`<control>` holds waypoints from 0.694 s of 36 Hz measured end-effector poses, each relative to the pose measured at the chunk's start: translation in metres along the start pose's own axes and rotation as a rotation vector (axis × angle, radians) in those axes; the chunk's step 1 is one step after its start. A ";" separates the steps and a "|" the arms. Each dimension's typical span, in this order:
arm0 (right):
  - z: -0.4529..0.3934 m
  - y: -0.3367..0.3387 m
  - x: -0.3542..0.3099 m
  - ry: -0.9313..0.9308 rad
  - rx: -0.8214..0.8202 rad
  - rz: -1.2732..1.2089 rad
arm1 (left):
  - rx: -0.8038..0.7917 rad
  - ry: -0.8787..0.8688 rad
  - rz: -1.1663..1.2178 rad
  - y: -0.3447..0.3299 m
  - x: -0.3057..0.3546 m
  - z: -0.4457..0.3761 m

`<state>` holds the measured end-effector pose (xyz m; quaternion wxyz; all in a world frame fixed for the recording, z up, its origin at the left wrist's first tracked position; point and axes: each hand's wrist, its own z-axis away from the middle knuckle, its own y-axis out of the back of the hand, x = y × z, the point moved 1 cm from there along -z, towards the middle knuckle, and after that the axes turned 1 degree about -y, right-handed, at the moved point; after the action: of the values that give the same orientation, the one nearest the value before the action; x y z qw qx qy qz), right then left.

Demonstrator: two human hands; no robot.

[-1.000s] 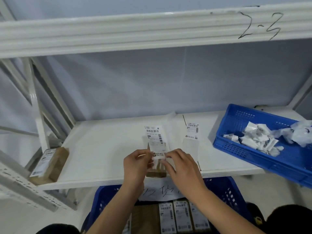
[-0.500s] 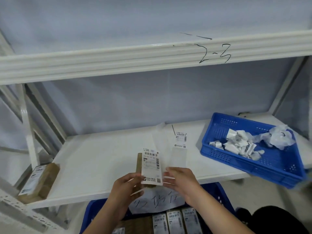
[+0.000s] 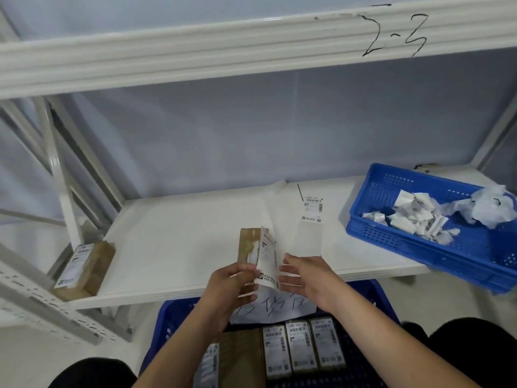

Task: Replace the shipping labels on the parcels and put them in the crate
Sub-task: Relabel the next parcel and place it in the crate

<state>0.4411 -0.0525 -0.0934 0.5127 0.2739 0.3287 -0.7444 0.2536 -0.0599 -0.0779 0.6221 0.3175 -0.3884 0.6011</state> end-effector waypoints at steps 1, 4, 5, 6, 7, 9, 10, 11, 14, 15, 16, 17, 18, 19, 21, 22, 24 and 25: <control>-0.001 0.000 0.001 -0.012 0.003 0.018 | -0.002 0.001 0.000 0.000 0.000 0.000; -0.005 -0.001 0.004 -0.028 0.023 0.000 | -0.003 -0.006 0.002 0.000 0.000 -0.001; -0.007 -0.001 0.004 -0.013 0.033 -0.036 | 0.005 -0.014 0.003 0.000 0.001 -0.001; -0.008 0.000 0.004 0.014 0.042 -0.059 | 0.020 -0.025 -0.001 -0.001 0.001 -0.002; -0.009 0.002 0.004 0.042 0.046 -0.063 | 0.043 -0.037 -0.012 -0.001 0.001 -0.002; -0.008 0.002 0.002 0.077 0.027 -0.066 | 0.079 -0.053 -0.034 0.000 0.002 -0.004; -0.007 0.002 0.001 0.081 0.009 -0.087 | 0.083 -0.052 -0.036 0.000 0.002 -0.004; -0.007 0.001 0.000 0.077 -0.007 -0.116 | 0.081 -0.048 -0.037 0.000 0.001 -0.004; -0.007 -0.001 -0.001 0.065 -0.022 -0.152 | 0.076 -0.033 -0.040 0.002 0.001 -0.004; -0.007 -0.001 -0.001 0.073 -0.018 -0.151 | 0.082 -0.030 -0.047 0.002 0.001 -0.004; -0.007 -0.001 -0.001 0.091 -0.010 -0.146 | 0.089 -0.027 -0.058 0.002 0.000 -0.005; -0.007 -0.001 0.000 0.117 0.008 -0.136 | 0.096 -0.024 -0.074 0.003 -0.001 -0.006; -0.007 -0.001 0.000 0.149 0.036 -0.120 | 0.101 -0.025 -0.095 0.003 -0.002 -0.007; -0.008 -0.002 0.000 0.184 0.069 -0.097 | 0.105 -0.034 -0.123 0.003 -0.002 -0.008; -0.010 -0.003 0.000 0.258 0.125 -0.025 | 0.113 -0.068 -0.183 0.003 -0.003 -0.011; -0.011 -0.004 -0.001 0.297 0.149 0.014 | 0.122 -0.083 -0.213 0.003 -0.004 -0.012; -0.013 -0.005 -0.002 0.377 0.195 0.084 | 0.135 -0.099 -0.266 0.003 -0.003 -0.015; -0.013 -0.007 -0.003 0.414 0.213 0.110 | 0.135 -0.098 -0.281 0.003 -0.003 -0.016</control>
<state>0.4366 -0.0390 -0.0986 0.4423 0.4906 0.3310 -0.6739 0.2528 -0.0472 -0.0887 0.6577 0.4389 -0.3286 0.5166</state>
